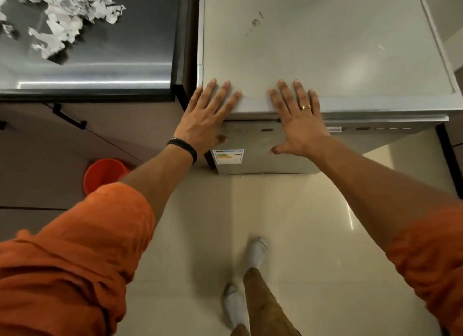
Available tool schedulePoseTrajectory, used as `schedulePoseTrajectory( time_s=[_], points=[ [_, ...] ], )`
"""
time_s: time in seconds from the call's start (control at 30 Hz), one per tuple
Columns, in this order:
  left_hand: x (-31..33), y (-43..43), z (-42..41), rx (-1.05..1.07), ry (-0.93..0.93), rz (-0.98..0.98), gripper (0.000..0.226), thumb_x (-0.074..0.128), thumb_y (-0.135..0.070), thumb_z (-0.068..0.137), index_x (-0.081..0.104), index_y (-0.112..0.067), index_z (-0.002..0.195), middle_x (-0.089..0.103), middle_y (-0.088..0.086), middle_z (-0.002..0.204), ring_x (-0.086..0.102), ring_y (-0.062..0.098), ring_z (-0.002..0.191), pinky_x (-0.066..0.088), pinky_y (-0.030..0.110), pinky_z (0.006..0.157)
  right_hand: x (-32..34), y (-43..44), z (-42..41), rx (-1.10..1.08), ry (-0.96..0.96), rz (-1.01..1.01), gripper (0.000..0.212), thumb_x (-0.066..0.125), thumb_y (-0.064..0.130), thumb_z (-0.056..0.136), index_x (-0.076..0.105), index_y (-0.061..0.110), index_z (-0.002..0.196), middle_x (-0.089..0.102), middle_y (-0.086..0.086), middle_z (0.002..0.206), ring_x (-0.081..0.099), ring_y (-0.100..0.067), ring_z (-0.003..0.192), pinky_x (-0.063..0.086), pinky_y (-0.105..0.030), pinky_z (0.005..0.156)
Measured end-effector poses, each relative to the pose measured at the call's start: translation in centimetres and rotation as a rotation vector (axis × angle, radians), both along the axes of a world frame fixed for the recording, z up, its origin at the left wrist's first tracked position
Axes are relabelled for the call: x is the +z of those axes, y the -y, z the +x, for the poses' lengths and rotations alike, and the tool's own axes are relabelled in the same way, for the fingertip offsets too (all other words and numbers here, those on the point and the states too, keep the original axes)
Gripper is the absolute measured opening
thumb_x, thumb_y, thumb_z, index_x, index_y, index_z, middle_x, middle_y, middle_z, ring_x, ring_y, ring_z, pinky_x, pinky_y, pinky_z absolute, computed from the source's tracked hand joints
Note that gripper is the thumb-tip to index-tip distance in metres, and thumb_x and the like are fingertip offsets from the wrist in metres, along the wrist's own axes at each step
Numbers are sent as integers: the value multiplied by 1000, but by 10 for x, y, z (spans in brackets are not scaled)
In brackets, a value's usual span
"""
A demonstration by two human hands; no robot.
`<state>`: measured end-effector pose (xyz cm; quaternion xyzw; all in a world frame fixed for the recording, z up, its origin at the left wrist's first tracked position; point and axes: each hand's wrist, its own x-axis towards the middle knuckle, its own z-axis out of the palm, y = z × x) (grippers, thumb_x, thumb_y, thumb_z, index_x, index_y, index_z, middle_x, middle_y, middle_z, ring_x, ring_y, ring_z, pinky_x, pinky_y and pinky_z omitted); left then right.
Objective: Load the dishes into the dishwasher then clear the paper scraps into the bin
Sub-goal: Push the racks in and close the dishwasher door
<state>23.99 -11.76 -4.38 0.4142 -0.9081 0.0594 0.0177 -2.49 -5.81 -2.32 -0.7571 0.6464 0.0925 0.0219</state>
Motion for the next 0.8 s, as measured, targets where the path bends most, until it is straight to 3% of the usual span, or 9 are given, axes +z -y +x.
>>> schedulePoseTrajectory(
  time_s=[0.8],
  points=[
    [-15, -5, -4, 17, -128, -122, 102, 78, -31, 84, 12, -24, 162, 17, 13, 168, 13, 40, 154, 12, 55, 125, -2, -6, 8, -20, -20, -80, 148, 82, 72, 62, -17, 21, 159, -14, -8, 169, -13, -37, 155, 0, -58, 125]
  ],
)
